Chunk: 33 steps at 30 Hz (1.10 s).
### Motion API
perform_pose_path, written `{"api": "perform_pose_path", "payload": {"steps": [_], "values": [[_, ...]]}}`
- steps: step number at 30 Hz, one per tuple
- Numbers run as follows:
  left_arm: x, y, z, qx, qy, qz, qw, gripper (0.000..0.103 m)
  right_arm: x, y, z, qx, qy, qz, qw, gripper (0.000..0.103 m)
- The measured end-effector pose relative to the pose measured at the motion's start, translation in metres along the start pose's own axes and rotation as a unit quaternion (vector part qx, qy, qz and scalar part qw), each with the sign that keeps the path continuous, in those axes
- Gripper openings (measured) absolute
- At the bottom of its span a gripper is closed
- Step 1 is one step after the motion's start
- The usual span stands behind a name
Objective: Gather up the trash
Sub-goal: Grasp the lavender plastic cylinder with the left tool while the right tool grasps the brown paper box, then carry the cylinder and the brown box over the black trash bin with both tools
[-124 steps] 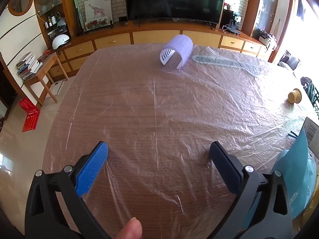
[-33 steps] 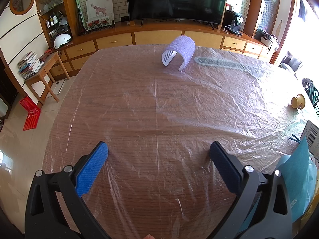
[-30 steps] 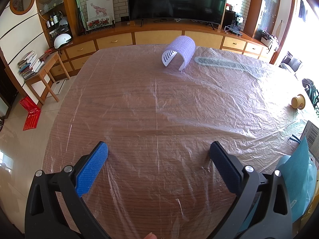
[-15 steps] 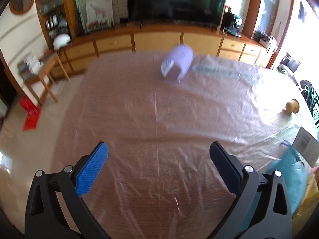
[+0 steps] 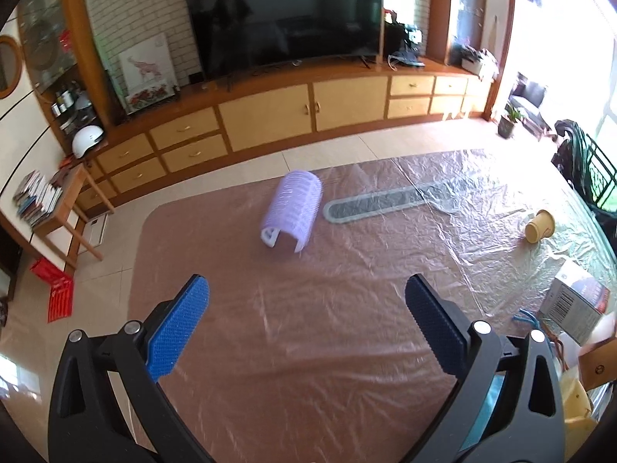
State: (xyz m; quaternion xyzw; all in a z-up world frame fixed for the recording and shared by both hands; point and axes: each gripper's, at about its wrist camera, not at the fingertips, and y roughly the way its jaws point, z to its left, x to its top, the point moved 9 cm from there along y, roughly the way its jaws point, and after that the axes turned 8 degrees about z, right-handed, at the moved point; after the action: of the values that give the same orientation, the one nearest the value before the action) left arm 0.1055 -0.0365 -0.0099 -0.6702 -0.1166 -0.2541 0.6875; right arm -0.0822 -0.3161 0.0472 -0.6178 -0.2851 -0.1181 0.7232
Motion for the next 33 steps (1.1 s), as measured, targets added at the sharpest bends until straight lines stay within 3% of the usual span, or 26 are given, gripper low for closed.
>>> {"api": "perform_pose_path", "payload": {"steps": [10,13,17,19,23,28,33], "values": [[0.035,0.06,0.016,-0.021,-0.014,0.067,0.9974,0.102,-0.013,0.024,0.02,0.018,0.002,0.03,0.999,0.098],[0.043,0.072,0.021,-0.035,-0.03,0.073,0.9963,0.101,-0.013,0.026,0.019,0.025,0.015,0.035,0.999,0.091],[0.044,0.085,0.02,-0.052,-0.041,0.089,0.9939,0.081,-0.018,0.031,0.019,0.038,0.029,0.045,0.998,0.082],[0.043,0.087,0.019,-0.053,-0.035,0.092,0.9937,0.063,-0.021,0.034,0.02,0.041,0.028,0.05,0.998,0.075],[0.043,0.087,0.02,-0.044,-0.022,0.088,0.9949,0.045,-0.024,0.041,0.023,0.046,0.032,0.062,0.996,0.054],[0.036,0.08,0.022,-0.033,-0.006,0.079,0.9963,0.044,-0.022,0.041,0.02,0.06,0.044,0.059,0.995,0.046],[0.025,0.049,0.014,-0.059,-0.023,0.043,0.9971,0.044,-0.011,0.027,0.015,0.07,0.057,0.039,0.995,0.046]]}}
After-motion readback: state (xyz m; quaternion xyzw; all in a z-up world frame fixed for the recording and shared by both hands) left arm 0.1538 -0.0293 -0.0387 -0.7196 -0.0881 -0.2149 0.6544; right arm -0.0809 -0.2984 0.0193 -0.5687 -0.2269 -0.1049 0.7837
